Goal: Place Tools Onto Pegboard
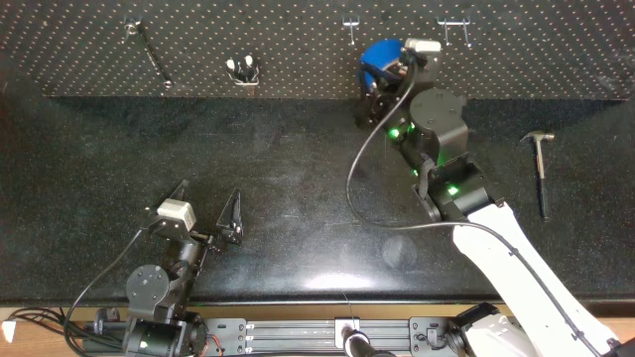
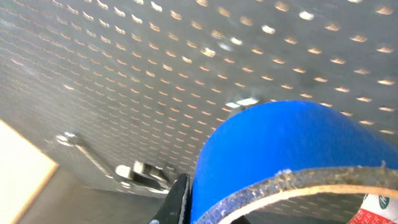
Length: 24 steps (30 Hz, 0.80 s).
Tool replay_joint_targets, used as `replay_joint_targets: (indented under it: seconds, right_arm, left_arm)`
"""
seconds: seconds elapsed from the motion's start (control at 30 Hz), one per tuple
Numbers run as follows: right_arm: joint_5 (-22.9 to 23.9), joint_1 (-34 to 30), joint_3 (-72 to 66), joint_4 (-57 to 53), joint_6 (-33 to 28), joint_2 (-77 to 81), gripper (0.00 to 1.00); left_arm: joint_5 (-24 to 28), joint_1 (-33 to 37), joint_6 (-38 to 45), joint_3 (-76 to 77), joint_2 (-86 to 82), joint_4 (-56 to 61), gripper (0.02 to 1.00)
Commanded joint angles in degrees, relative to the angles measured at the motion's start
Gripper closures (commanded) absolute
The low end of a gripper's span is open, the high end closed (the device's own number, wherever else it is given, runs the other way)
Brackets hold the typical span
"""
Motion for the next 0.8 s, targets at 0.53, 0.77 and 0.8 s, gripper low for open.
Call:
replay_joint_targets:
  seconds: [0.53,0.77,0.8]
  right_arm:
    - [9.05,5.77,11.65,1.99,12.92,9.97,0.923]
    - [11.98,5.97,15.37,4.83,13.31,16.17,0.925]
    - [12.26,5.97,16.24,4.83,13.33,17.16,0.925]
  left_arm:
    - [1.03,-0.24,0.92,-0.13,-0.48,-0.13,0.023]
    - [1.03,-0.24,0.92,-0.13,-0.48,-0.13,0.023]
    - [1.03,-0.24,0.92,-0.13,-0.48,-0.13,0.023]
